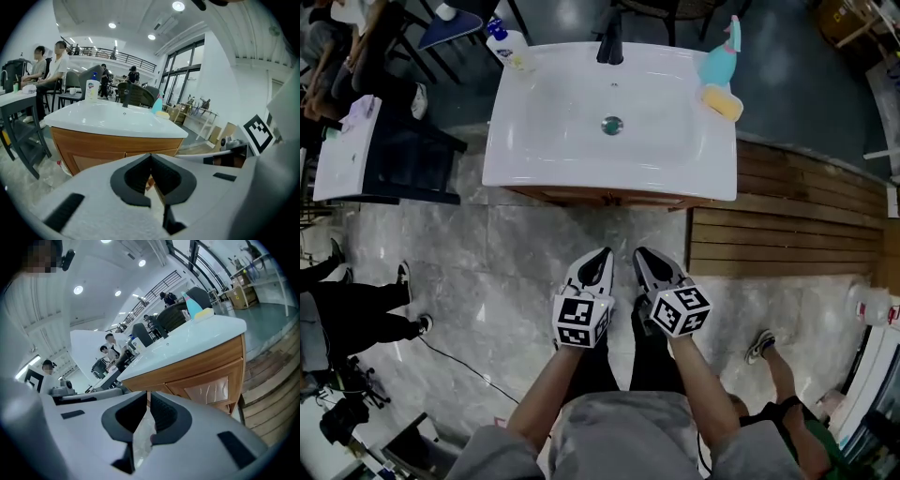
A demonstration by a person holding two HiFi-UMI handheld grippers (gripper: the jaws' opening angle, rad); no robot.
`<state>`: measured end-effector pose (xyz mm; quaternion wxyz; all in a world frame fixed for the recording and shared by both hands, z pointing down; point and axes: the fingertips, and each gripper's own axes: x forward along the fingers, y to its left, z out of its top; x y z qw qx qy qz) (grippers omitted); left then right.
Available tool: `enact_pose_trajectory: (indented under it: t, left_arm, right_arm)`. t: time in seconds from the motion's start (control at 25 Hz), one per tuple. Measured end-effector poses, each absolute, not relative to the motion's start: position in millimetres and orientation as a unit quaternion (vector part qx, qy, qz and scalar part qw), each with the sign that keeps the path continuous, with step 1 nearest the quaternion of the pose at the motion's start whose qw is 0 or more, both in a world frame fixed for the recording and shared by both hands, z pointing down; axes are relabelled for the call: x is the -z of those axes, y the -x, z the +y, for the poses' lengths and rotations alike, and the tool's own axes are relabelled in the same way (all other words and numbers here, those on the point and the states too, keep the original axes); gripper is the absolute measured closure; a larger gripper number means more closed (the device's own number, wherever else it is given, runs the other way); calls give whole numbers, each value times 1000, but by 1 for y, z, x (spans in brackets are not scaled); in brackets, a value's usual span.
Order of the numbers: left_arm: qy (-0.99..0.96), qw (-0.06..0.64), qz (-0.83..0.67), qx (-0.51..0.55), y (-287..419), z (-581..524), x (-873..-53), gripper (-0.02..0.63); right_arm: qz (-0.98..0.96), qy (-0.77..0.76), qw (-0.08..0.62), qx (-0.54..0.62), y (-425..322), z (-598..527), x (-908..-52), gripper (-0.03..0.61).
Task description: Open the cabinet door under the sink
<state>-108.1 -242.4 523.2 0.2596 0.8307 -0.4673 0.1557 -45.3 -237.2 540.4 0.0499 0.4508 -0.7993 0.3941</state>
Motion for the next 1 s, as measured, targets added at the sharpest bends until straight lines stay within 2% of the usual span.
enact_pose_trajectory:
  t: [0.56,0.72,1.0]
  left_arm:
    - [-820,259,-481,-173,116,-273,-621,606]
    - [-813,264,-490,-172,126,-280,-647,606]
    - [-808,277,-491,-173,124,-289,-678,606]
  right_arm:
    - [-747,-474,15,-465,57,-296,-676,561]
    - [-741,-487,11,-462,63,-309,-711,525]
    - [-719,-517,-5,-464,69,-327,-757,506]
